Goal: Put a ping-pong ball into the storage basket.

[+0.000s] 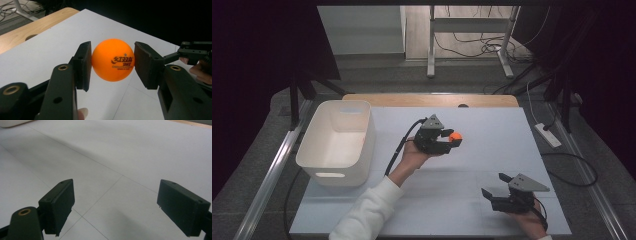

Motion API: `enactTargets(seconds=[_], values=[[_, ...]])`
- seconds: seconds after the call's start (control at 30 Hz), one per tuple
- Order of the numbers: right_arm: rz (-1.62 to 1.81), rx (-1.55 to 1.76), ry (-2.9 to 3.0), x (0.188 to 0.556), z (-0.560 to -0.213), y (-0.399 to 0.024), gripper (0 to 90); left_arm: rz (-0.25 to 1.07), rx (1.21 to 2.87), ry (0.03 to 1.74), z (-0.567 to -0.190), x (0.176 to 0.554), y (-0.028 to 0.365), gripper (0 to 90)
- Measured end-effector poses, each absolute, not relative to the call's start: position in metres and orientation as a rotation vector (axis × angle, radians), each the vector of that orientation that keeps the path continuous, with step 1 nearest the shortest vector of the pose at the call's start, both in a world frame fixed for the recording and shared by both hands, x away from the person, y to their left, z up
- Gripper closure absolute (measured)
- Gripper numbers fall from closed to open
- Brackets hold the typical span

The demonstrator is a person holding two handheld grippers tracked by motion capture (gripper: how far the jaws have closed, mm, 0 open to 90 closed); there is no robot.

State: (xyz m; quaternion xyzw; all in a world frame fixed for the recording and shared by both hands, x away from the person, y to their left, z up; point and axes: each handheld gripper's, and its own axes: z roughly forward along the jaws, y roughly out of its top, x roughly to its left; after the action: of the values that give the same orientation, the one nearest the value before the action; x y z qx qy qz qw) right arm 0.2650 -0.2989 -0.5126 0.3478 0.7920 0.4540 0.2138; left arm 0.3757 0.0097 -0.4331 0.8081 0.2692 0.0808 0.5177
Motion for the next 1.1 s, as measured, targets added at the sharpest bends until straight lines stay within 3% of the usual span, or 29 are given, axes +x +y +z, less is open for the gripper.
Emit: enactTargets(seconds=[1.1], values=[[1.254, 0.963, 2.195, 0.265, -0.513, -0.298, 14.9, 0.234, 1.901, 0.635, -0.418, 0.363, 0.035, 50.7]])
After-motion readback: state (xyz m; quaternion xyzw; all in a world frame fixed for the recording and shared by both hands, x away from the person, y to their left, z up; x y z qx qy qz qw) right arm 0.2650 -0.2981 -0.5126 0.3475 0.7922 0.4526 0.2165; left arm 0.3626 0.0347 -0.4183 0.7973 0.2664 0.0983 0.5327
